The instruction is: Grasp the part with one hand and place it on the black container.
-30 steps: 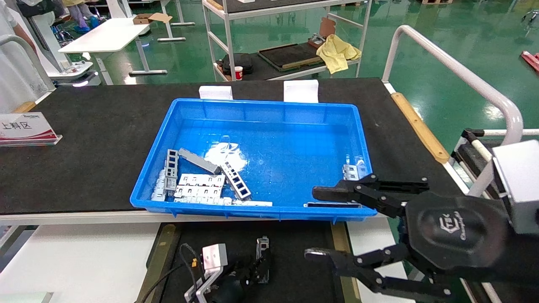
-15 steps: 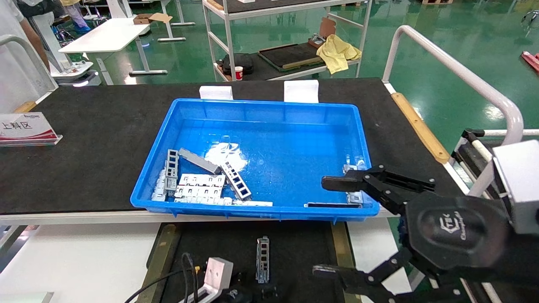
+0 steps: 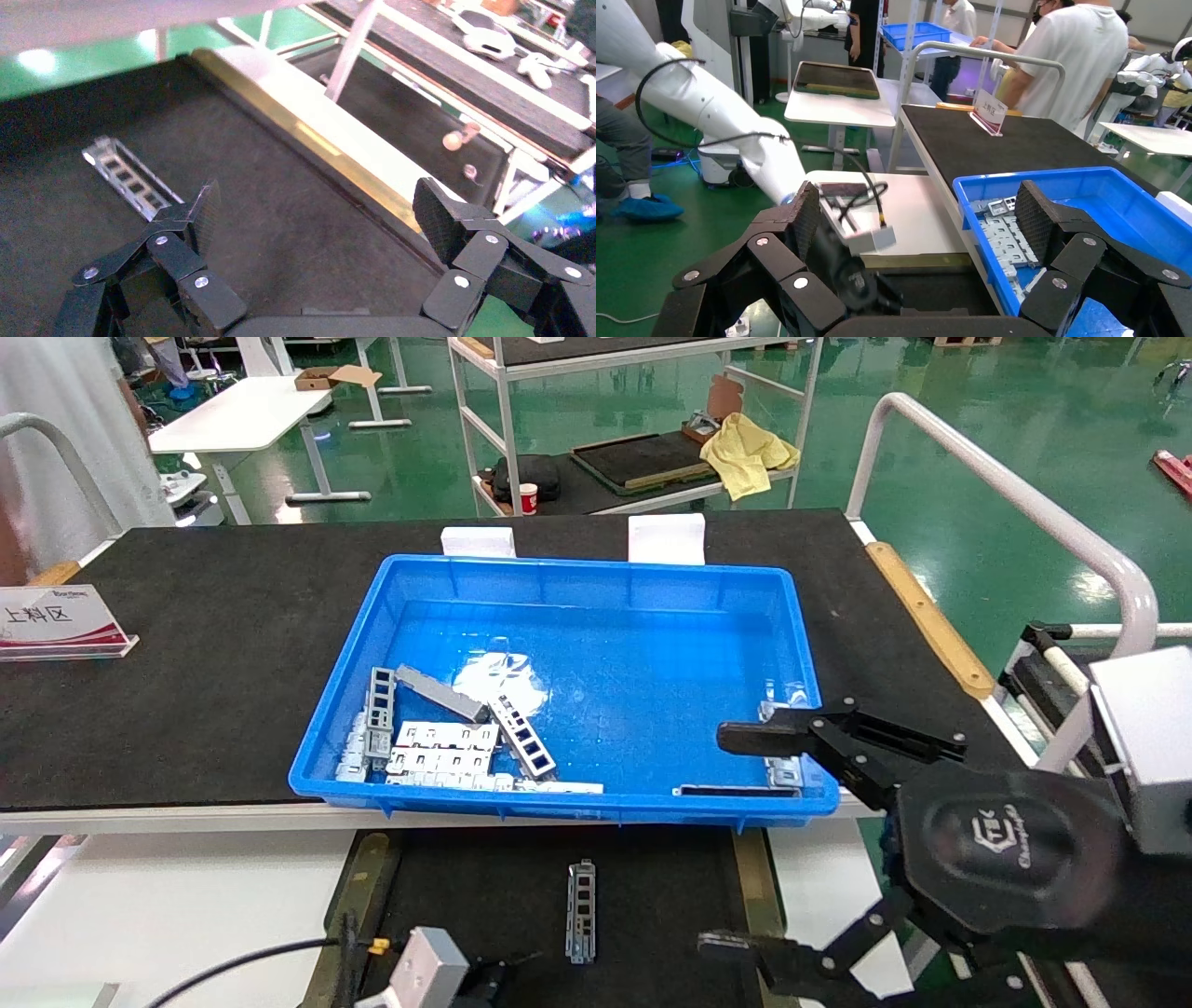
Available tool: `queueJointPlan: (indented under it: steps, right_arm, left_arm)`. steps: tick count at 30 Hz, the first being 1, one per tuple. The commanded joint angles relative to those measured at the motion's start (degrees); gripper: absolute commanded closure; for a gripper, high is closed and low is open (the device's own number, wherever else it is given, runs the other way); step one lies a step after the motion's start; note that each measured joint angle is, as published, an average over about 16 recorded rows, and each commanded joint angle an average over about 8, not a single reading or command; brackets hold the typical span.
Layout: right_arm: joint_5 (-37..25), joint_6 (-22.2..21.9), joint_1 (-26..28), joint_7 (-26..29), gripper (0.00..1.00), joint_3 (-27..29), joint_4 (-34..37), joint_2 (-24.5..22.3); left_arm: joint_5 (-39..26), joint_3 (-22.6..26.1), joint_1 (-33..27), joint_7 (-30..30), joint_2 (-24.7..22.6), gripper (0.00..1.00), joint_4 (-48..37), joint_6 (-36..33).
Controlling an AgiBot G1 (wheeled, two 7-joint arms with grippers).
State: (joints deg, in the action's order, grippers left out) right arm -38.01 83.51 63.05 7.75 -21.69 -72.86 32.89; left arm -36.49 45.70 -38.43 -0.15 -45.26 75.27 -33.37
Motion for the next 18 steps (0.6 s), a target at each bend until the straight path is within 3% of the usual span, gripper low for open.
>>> queueJointPlan:
  steps: [1,8,18]
  right_arm:
    - [0.0,0.0,0.0,0.0,0.00,0.0,0.0,0.0]
    - [0.0,0.0,0.0,0.0,0.00,0.0,0.0,0.0]
    - [0.0,0.0,0.0,0.0,0.00,0.0,0.0,0.0]
  left_arm:
    - [-0.1,-0.2,-0.5,-0.1,2.0,0.00,1.1,-1.5]
    - [0.7,-1.6,-2.6,0.5,5.3,0.00,2.0,-6.7]
    - [2.3,-3.0,-3.9,0.6,6.5,0.00,2.2,-9.7]
